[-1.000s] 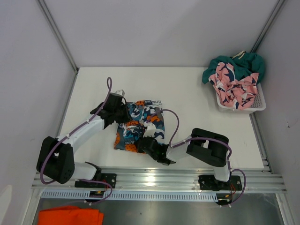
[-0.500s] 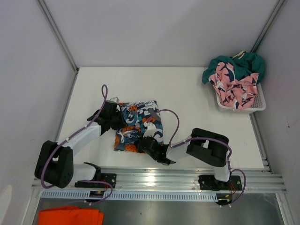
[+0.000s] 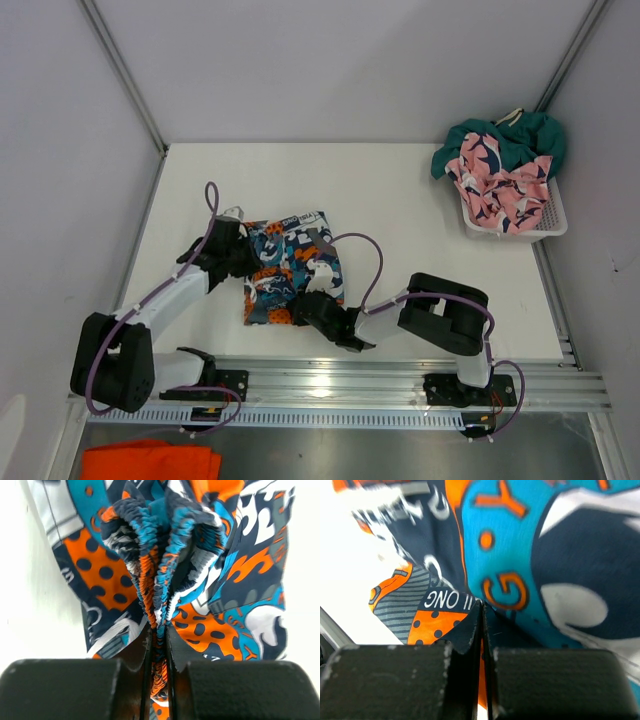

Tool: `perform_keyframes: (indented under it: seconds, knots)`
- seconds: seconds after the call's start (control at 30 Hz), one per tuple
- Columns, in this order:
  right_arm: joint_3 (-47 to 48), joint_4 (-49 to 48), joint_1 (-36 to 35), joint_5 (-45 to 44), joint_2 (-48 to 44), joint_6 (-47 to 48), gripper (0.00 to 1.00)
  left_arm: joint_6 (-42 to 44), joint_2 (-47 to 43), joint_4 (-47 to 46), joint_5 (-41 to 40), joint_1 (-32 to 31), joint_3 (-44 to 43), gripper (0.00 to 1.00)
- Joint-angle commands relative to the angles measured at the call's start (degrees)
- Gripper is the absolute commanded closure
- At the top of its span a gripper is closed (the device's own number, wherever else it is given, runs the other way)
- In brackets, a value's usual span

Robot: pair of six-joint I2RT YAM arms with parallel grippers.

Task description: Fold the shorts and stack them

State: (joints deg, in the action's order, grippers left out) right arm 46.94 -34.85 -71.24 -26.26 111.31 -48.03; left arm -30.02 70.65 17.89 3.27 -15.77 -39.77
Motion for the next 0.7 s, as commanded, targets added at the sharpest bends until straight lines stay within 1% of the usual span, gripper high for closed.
perform_keyframes:
  seconds: [0.0, 0.2, 0.3, 0.37, 0.4, 0.5, 0.53, 0.57, 0.63, 0.67]
  knots:
    - [-2.3, 10.4, 0.3, 1.0, 3.0, 0.5, 1.00, -1.3, -3.7, -2.6, -0.1, 0.6, 4.2, 1.00]
    - [-1.9, 10.4, 0.5, 1.4, 3.4, 0.3, 1.00, -3.1, -8.2, -5.1, -5.6, 0.8, 10.6, 1.00]
    - [-1.9, 10.4, 0.5, 1.7, 3.4, 0.6, 1.00, -2.9, -4.8, -8.3, -5.2, 2.1, 12.5, 1.00]
    - [-1.9, 10.5, 0.4, 1.8, 2.8, 0.9, 1.00, -2.5, -0.9, -9.3, -3.7, 3.0, 11.1, 1.00]
    - [-2.2, 10.3, 0.3, 2.1, 2.5, 1.2, 1.00, -2.5, -0.5, -9.5, -2.3, 3.1, 10.9, 1.00]
    - [-2.5, 10.9, 0.1, 2.7, -0.1, 2.0, 1.00, -2.8, -0.4, -10.0, -3.0, 3.2, 10.6, 1.00]
    - [-2.8, 11.4, 0.0, 2.8, -2.5, 2.2, 1.00, -2.8, -0.3, -10.1, -3.0, 3.3, 10.4, 1.00]
    - [-3.1, 11.5, -0.1, 3.0, -3.8, 3.0, 0.99, -2.8, 0.4, -10.2, -3.0, 3.3, 10.3, 1.00]
    - [-3.1, 13.0, -0.3, 3.3, -6.6, 3.8, 0.94, -2.6, 1.2, -10.5, -3.0, 3.3, 10.2, 1.00]
    - [-3.0, 13.7, -0.4, 3.4, -9.6, 4.2, 0.90, -2.6, 1.9, -10.6, -2.9, 3.3, 10.1, 1.00]
